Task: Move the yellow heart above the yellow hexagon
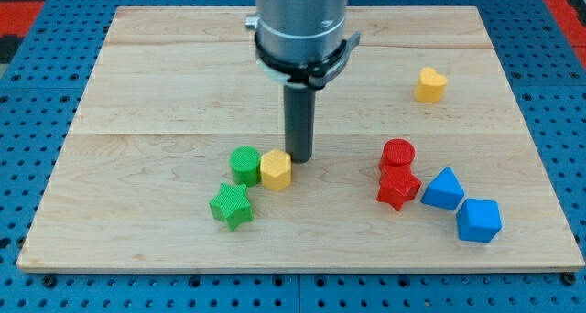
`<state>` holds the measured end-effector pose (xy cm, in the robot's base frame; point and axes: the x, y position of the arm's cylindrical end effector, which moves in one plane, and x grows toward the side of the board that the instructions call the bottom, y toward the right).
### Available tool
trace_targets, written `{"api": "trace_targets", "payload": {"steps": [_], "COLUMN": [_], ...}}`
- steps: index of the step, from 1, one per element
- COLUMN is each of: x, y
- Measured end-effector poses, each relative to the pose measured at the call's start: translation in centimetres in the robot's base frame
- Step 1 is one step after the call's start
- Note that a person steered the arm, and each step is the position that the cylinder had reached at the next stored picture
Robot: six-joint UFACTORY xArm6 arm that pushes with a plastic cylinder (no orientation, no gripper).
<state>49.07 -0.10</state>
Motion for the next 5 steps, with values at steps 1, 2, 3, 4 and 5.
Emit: {"api": "trace_targets", "payload": {"steps": [1, 2, 3, 4, 5], "x": [2.0, -1.3, -9.7, -16.4, -20.8], "y": [-1.2, 2.3, 7.6, 13.5, 18.1]}}
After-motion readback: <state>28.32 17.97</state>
